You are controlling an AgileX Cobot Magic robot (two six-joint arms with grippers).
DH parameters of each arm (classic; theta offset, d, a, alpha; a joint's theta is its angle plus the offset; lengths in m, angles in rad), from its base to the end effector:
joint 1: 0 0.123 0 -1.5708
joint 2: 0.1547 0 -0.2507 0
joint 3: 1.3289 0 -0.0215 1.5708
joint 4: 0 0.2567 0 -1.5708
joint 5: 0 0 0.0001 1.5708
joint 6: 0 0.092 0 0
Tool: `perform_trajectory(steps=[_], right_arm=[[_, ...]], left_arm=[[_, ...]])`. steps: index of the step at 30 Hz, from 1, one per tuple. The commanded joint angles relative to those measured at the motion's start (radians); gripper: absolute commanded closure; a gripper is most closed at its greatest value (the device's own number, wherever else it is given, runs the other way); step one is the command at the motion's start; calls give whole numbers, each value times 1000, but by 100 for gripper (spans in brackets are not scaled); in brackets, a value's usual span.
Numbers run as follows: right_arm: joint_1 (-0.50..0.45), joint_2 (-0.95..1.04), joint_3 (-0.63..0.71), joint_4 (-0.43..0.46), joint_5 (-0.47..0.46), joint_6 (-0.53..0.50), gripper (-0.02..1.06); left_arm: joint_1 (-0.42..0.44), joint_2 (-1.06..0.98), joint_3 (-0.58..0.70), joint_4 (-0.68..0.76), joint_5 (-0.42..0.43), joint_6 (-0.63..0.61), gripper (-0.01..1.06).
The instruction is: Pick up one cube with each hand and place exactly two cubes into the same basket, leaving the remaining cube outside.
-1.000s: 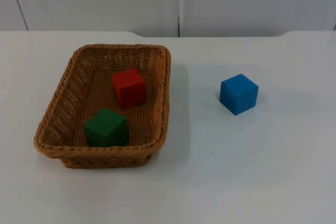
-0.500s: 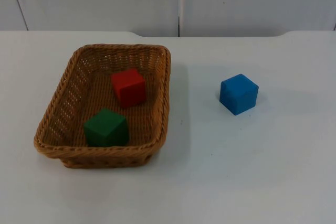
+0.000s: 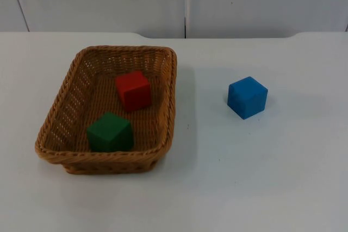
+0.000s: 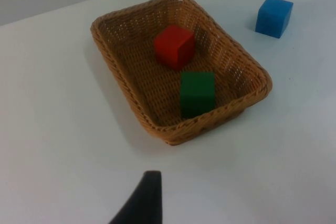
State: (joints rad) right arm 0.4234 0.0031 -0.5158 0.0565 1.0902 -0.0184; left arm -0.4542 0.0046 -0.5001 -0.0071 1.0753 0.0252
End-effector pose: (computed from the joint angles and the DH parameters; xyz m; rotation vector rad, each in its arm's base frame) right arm 0.0284 0.0178 0.2818 -0.4586 2.0237 0.3171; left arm 0.0321 -0.0163 0.2784 0.4929 2.0152 -0.2726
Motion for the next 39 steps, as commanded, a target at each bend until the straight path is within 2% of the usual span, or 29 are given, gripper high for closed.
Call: perform_trajectory(steps=[1,19,23,39], right_arm=[[-44,-3,2,1,-13,3,-1],[-337,-3,2,1,-13,3,-1],[-362,-3,2,1,-13,3,-1],[-360,-3,2,4,-13,3,-1]], left_arm=[[3,-5,5,-6,-1,-4,0],[3,-5,5,-4,-1,-4,0],[3,-5,5,-4,-1,-4,0],[3,-5,5,-4,-1,-4,0]])
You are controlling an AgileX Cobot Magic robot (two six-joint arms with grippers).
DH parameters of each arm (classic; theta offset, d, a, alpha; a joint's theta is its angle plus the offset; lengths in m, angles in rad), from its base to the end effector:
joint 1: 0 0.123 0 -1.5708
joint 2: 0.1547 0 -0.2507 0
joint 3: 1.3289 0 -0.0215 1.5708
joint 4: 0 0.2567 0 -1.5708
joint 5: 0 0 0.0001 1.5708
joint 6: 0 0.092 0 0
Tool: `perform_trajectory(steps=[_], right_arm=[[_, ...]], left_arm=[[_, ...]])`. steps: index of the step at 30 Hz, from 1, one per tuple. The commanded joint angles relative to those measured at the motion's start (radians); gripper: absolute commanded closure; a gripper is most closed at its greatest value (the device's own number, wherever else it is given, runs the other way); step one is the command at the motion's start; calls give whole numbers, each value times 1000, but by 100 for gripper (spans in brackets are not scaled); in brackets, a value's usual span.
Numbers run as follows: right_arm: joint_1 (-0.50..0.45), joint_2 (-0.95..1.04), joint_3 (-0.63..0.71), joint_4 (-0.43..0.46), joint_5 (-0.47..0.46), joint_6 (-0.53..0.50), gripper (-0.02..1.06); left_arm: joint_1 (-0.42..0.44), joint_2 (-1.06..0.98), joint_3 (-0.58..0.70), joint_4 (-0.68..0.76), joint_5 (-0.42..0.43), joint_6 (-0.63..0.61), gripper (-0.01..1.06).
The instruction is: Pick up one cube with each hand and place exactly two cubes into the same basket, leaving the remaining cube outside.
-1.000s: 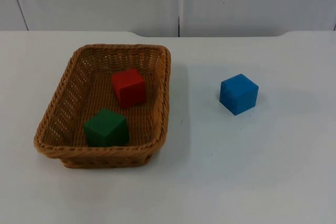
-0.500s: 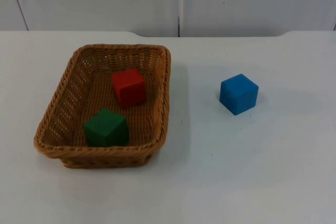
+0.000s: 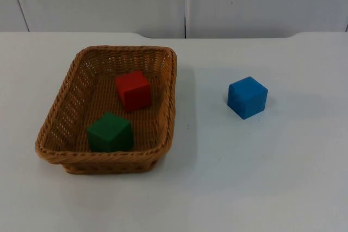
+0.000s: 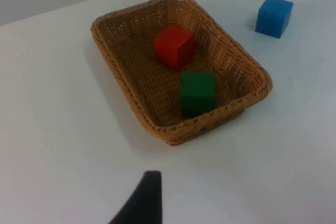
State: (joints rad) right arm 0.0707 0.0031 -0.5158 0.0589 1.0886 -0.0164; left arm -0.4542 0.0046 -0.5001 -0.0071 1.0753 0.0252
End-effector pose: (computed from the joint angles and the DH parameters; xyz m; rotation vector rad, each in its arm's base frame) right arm 0.0328 0.0071 0.2819 -0.0938 2.0576 0.1042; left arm 0.0321 -0.0163 0.2784 0.4929 2.0152 -0.2726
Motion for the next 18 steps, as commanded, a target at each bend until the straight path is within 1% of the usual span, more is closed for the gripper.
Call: perform_trajectory(steps=[1,13,15,18], right_arm=[[-7,-3,2,2,-11,1,-1],[-7,-3,2,2,-11,1,-1],[-7,-3,2,2,-11,1,-1],[-7,-3,2,2,-11,1,-1]], left_arm=[[3,-5,5,-4,-1,-4,0],[3,-5,5,-4,-1,-4,0],[19,-5,5,-4,-1,-4,0],[67,-5,5,-4,-1,-4,0]])
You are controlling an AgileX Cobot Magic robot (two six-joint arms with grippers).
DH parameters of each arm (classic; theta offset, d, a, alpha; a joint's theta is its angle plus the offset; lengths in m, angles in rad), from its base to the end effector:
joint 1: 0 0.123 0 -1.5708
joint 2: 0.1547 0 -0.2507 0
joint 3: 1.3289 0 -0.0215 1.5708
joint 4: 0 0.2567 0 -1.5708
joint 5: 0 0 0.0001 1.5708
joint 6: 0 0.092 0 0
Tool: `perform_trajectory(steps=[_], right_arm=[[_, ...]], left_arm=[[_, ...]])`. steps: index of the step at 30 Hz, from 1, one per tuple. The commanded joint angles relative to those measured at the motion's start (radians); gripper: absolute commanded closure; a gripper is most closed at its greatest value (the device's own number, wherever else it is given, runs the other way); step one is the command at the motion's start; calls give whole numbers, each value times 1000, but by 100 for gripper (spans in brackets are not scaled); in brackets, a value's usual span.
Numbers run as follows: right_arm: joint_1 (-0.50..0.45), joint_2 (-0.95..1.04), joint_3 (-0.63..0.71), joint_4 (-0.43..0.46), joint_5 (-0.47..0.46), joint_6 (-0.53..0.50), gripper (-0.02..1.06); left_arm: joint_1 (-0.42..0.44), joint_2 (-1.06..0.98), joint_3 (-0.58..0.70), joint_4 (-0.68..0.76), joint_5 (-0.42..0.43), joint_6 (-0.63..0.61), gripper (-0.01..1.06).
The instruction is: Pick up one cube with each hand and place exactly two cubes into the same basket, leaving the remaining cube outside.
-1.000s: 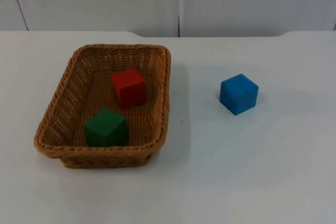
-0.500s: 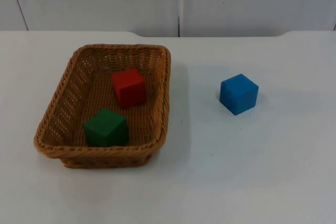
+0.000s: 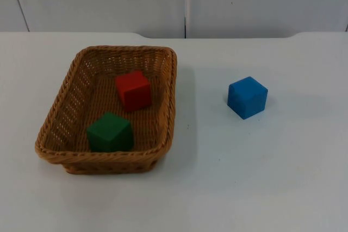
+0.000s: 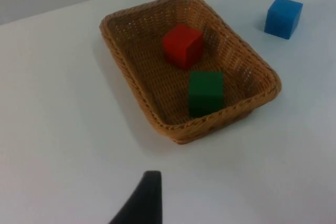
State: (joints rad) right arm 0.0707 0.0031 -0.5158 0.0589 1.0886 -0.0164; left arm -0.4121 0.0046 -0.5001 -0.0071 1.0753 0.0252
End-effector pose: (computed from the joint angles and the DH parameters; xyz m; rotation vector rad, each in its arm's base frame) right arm 0.0328 0.0071 0.2819 -0.0938 2.0576 0.1042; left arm 0.0328 -0.0149 0.2784 0.4499 2.0232 -0.2468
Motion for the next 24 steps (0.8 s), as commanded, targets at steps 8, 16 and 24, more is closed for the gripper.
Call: perform_trajectory(steps=[8,16,24], right_arm=[[-7,-3,2,2,-11,1,-1],[-7,-3,2,2,-11,1,-1],[-7,-3,2,2,-11,1,-1]], left_arm=[[158,-5,5,-4,-1,-4,0],[276,-5,5,-4,-1,-4,0],[373,-5,5,-4,-1,-4,0]])
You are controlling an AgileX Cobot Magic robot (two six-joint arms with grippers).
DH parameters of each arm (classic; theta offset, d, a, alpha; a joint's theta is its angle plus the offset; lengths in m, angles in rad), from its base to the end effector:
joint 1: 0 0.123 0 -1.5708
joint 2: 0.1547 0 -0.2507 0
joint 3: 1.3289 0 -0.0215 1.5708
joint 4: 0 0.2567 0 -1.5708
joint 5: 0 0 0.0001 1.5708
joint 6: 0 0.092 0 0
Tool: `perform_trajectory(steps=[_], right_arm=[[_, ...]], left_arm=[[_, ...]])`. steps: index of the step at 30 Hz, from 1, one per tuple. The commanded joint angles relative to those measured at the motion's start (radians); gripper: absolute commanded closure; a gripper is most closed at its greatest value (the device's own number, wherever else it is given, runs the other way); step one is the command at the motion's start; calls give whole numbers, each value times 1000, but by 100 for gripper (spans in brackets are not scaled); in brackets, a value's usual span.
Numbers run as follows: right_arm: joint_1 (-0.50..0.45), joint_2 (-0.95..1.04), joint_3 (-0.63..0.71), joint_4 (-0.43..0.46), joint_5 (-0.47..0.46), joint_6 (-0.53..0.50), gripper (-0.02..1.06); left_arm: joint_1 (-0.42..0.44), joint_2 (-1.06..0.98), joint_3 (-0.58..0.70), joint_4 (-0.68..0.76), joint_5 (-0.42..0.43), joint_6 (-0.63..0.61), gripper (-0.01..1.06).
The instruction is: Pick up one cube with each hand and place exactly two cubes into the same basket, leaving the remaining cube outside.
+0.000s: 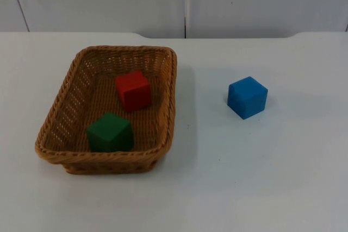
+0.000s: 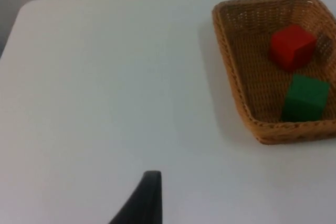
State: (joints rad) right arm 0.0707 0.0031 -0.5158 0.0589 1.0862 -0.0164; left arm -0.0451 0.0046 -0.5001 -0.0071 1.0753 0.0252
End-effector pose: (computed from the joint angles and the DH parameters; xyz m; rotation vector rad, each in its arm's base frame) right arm 0.0329 0.0071 0.2821 -0.0936 2.0552 0.1043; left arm 0.0359 -0.0022 0.2784 0.0729 2.0622 -0.0208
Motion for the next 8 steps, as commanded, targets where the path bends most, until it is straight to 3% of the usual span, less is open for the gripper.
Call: perform_trajectory(steps=[1,8], right_arm=[[-7,-3,2,2,-9,1,-1],[-7,-3,2,2,-9,1,-1]], left_arm=[[22,-5,5,-4,-1,-4,0],[144,-5,5,-4,-1,-4,0]])
